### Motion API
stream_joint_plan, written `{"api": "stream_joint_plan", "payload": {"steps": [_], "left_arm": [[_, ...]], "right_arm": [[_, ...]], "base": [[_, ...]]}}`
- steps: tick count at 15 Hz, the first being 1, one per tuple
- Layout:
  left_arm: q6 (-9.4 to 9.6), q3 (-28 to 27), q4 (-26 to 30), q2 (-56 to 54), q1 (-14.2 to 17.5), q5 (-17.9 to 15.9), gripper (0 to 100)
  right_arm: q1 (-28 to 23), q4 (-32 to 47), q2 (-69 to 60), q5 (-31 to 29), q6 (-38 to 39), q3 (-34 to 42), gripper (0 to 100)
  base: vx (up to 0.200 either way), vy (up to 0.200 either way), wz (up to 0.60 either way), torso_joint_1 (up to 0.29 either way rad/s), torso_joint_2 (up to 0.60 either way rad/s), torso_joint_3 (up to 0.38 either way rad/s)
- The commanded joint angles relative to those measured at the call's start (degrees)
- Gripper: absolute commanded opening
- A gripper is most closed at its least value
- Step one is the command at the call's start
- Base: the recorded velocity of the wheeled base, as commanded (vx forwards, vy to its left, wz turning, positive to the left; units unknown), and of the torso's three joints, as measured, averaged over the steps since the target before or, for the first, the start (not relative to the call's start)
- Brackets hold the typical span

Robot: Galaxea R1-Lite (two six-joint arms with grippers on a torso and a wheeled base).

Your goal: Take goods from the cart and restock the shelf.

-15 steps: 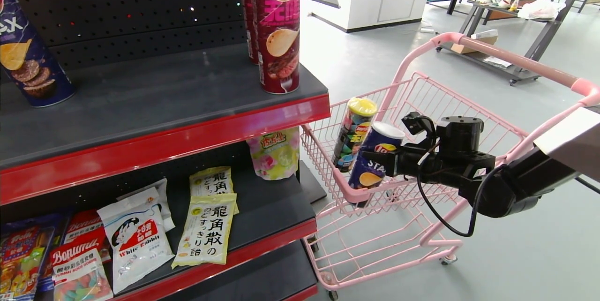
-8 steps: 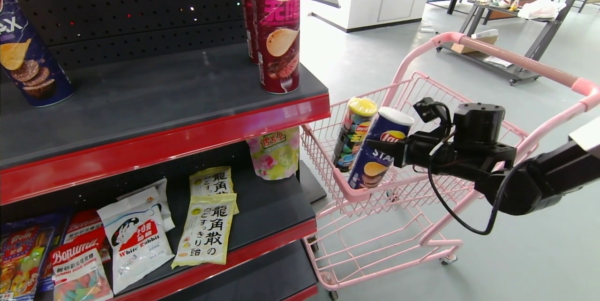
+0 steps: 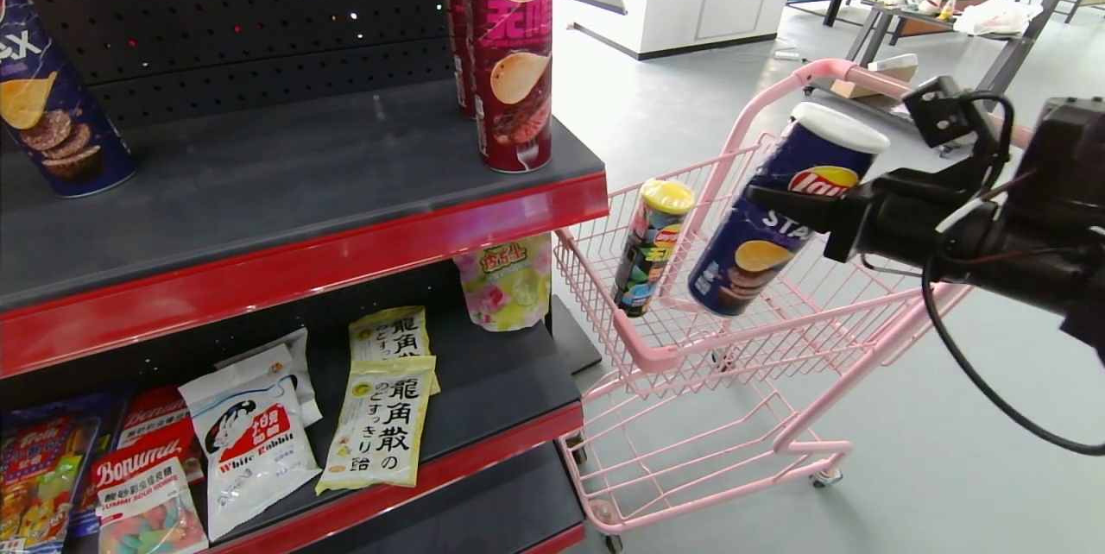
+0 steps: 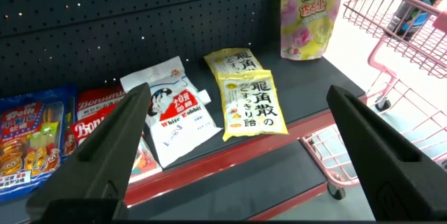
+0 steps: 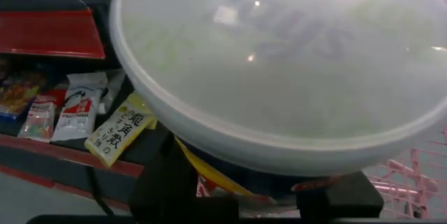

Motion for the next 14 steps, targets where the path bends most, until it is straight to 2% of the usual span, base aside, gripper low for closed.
{"api": "stream_joint_plan", "payload": {"steps": [1,4,5,8,14], "left_arm": [[0.00,0.00,-0.01,0.05,0.00,0.03,100],[0.00,0.00,-0.01,0.05,0.00,-0.06,100],[0.00,-0.09,-0.01,0.05,0.00,-0.06,100],[0.00,-0.09,-0.01,0.05,0.00,-0.06,100],[0.00,-0.09,-0.01,0.05,0.00,-0.06,100]], "right_arm": [[0.46,12.72,-16.75,-6.57,-2.58,0.73,0],[2.04,37.42,-32.74,-29.59,-2.67,3.10,0],[3.71,39.44,-36.35,-29.42,-1.70,7.32,0],[3.45,39.62,-45.05,-31.44,-1.61,15.93,0],[1.43,39.62,-45.22,-31.44,-7.33,17.86,0]], "base": [[0.000,0.000,0.00,0.000,0.00,0.000],[0.000,0.000,0.00,0.000,0.00,0.000],[0.000,0.000,0.00,0.000,0.00,0.000],[0.000,0.000,0.00,0.000,0.00,0.000],[0.000,0.000,0.00,0.000,0.00,0.000]]}}
